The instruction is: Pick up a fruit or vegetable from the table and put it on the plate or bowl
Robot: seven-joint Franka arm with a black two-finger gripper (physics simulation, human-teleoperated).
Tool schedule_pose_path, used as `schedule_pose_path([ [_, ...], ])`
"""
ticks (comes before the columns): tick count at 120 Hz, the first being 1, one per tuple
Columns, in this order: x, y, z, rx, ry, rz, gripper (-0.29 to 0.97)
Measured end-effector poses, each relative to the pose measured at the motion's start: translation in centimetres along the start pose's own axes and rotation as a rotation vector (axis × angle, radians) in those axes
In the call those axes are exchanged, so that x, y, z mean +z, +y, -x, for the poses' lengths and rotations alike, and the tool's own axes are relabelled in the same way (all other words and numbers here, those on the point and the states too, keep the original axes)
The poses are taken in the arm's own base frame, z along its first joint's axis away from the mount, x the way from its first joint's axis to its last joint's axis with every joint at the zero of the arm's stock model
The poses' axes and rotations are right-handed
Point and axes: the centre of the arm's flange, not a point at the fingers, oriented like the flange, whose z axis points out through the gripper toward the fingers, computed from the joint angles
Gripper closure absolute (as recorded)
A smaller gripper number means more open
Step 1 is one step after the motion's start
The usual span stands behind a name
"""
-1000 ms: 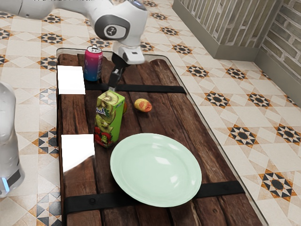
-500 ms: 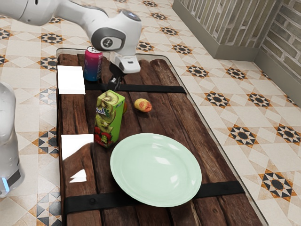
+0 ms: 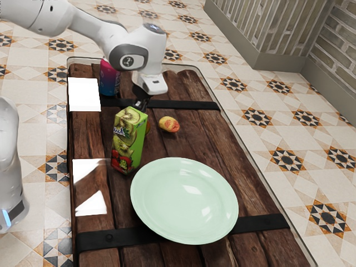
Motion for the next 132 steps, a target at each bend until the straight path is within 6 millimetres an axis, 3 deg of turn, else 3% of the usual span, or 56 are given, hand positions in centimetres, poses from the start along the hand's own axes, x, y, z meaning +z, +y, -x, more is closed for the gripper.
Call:
schedule_pose_path([
  [41,2.6,-0.2,-0.7,0.003,-0.004,0.001,0.00],
  [105,3.6,-0.6,-1.4,0.001,0.015,-0.009,0.00],
  [121,3.8,-0.8,-1.6,0.001,0.020,-0.016,0.13],
  [132,3.8,-0.8,-1.7,-0.001,0.023,-0.020,0.15],
])
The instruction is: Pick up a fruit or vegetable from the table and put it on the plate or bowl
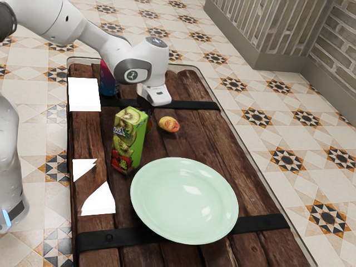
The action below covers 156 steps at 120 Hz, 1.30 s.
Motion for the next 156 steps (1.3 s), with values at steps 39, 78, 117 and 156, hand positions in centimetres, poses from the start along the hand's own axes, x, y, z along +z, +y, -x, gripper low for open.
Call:
schedule_pose_path([
  [39,-1.6,0.0,0.0,-0.021,0.021,0.006,0.17],
  [78,-13.0,0.3,0.0,-0.024,0.102,-0.044,0.17],
  [117,-19.5,5.2,-7.6,0.101,0.113,-0.116,0.17],
  [156,-18.7,21.3,-16.4,0.365,0.093,-0.123,0.18],
])
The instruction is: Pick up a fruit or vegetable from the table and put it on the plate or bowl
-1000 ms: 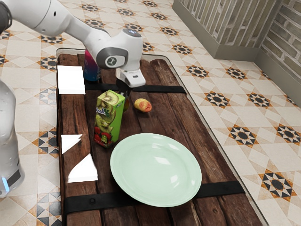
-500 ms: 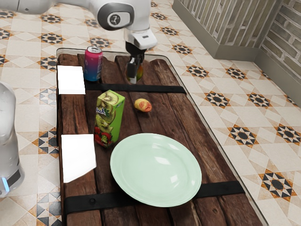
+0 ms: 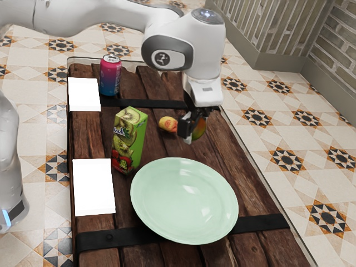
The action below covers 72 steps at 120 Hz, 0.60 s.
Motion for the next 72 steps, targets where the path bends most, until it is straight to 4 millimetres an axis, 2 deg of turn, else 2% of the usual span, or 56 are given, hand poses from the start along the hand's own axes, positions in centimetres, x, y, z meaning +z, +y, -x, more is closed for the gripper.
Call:
schedule_pose_path([
  [21,1.0,4.1,-2.4,0.042,-0.015,0.035,0.18],
  [33,2.1,5.0,-3.3,0.042,-0.018,0.060,0.18],
  [47,2.4,6.5,-4.4,0.053,-0.003,0.068,0.18],
  [63,3.7,6.9,-5.4,0.036,0.011,0.099,0.18],
  [72,4.0,6.8,-5.5,0.020,0.015,0.108,0.10],
])
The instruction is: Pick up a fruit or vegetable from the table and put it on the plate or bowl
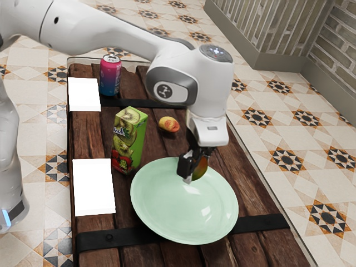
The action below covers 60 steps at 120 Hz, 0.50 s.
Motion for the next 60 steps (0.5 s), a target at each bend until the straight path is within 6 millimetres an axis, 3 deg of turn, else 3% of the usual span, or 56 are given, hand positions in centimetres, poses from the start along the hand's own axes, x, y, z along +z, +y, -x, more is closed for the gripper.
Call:
schedule_pose_path([
  [60,-0.29,-0.25,-0.13,-0.067,0.014,0.001,0.00],
])
